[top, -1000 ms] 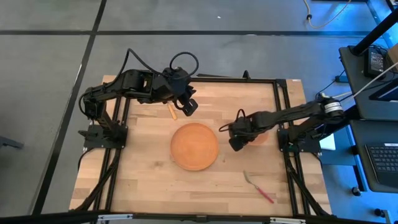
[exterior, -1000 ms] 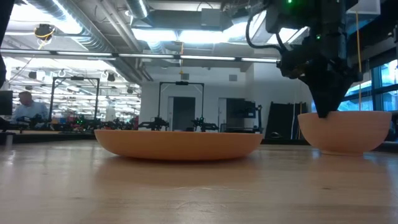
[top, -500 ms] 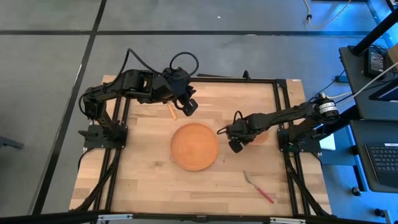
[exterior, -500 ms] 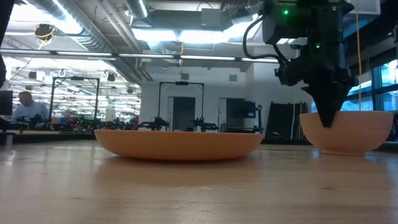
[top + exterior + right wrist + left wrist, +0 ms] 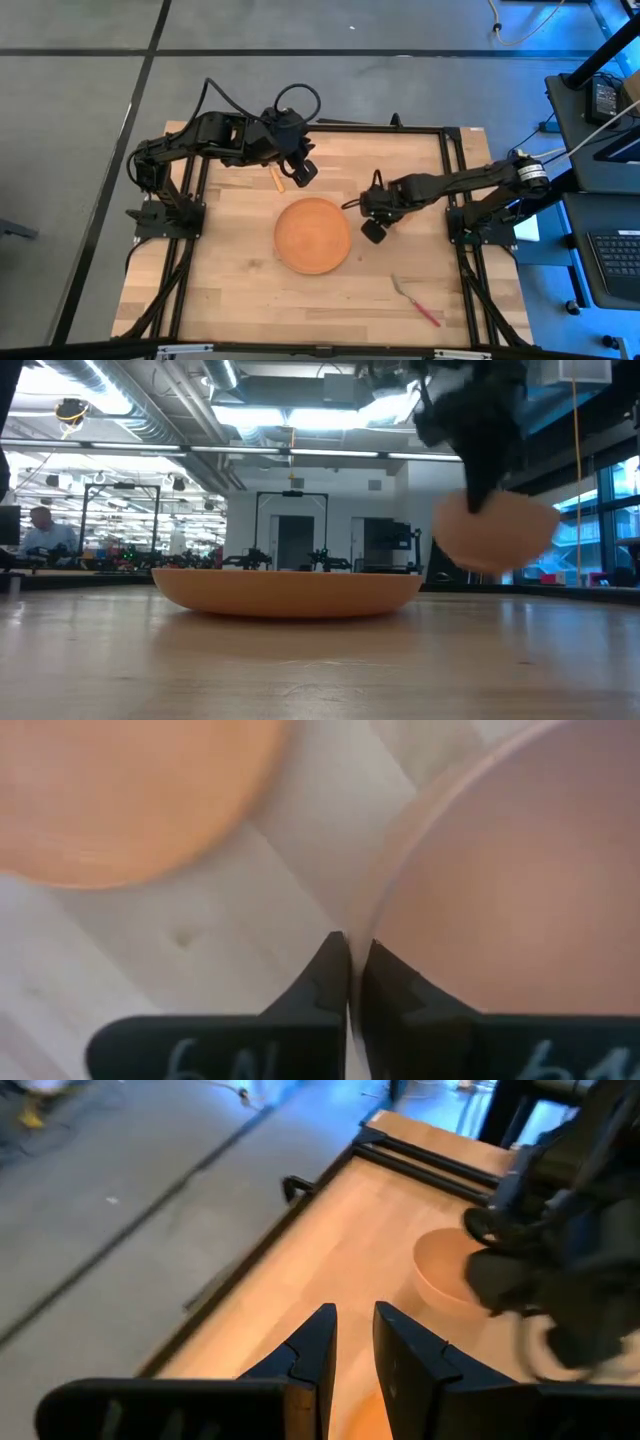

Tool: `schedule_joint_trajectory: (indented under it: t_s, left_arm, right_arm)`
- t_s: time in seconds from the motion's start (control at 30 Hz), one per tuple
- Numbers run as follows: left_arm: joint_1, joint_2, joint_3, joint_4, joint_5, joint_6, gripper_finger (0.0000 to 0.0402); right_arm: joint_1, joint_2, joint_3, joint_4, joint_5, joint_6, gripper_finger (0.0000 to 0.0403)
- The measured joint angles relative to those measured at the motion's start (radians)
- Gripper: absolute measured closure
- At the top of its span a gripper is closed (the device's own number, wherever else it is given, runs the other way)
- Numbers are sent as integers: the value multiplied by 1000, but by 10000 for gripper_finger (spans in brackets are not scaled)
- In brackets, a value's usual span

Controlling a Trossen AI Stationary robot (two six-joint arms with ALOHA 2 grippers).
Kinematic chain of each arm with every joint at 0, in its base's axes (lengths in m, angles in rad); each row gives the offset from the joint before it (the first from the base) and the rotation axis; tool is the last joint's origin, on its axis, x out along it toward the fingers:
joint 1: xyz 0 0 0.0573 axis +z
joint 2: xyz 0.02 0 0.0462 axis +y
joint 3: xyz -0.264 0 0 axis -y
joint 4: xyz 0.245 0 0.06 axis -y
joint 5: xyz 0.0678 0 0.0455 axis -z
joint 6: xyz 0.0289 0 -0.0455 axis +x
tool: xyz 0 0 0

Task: Set table place
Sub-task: Put the light pink bowl on the orange plate

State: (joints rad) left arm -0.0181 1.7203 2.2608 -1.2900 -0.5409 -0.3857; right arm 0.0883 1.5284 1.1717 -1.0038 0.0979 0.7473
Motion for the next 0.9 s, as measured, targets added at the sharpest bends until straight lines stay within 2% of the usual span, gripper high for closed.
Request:
schedule_joint_trajectory:
  t_s: [0.27,0.43,0.53,0.73,0.9]
  left_arm:
    - [19,-15,-1,-4,-123,66,339]
    - [47,-53,-1,-9,-152,66,339]
    - [68,-80,-1,-12,-152,66,339]
    - [103,-113,-1,-14,-149,65,339]
    - [126,-115,-1,-49,-139,65,339]
  right_arm:
    - [0,0,198,36,102,-337,394]
    - [0,2,233,146,80,-570,394]
    - [0,18,233,220,33,-676,394]
    - [0,99,233,343,-155,-932,394]
    - [0,193,233,359,-253,-1100,392]
